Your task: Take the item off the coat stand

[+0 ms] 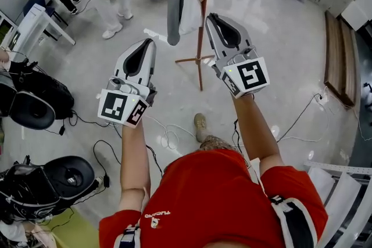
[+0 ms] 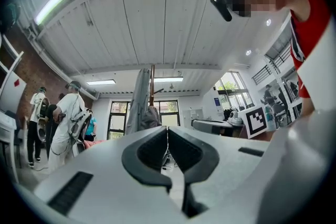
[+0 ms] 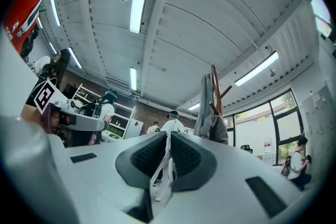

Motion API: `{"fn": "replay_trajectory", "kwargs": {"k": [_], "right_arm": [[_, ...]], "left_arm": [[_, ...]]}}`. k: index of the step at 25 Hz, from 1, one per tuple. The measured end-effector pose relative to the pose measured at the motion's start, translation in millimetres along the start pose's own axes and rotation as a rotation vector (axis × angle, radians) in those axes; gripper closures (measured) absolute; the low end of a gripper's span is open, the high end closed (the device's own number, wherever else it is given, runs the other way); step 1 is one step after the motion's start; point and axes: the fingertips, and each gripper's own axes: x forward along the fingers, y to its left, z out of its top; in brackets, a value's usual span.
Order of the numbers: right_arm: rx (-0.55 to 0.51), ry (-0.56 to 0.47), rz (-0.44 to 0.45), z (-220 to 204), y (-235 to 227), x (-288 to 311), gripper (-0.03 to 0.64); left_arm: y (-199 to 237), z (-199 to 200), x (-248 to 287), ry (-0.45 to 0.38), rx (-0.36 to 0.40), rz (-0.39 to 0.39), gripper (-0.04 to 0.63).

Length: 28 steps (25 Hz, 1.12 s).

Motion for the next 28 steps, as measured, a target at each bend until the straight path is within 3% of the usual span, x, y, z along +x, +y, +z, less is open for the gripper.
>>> {"fn": "replay_trajectory", "kwargs": {"k": [2,8,12,22,28], "right_arm": [[-0.014,-0.004,-0.015,-8,-17,21,0.572],[-0.035,0.024,-0.066,-40,-66,76,0.396],[-0.056,0.065,-0.122,-62,-99,105,0.33],[-0.083,0.146,-0.168,-104,-126,168,0.29],[-0.155,0.196,-0.267,-116,-143,192,0.295]], "left_arm": [[14,-5,23,-0.002,-0.001,0.001,0.583],[46,-22,85,0.0,-0.002,0.018,0.583],[60,-33,123,0.012,0.003,0.038,0.583],[88,-49,161,0.054,0.015,0.064,0.583],[103,-52,169,0.06,0.015,0.043,0.583]]}}
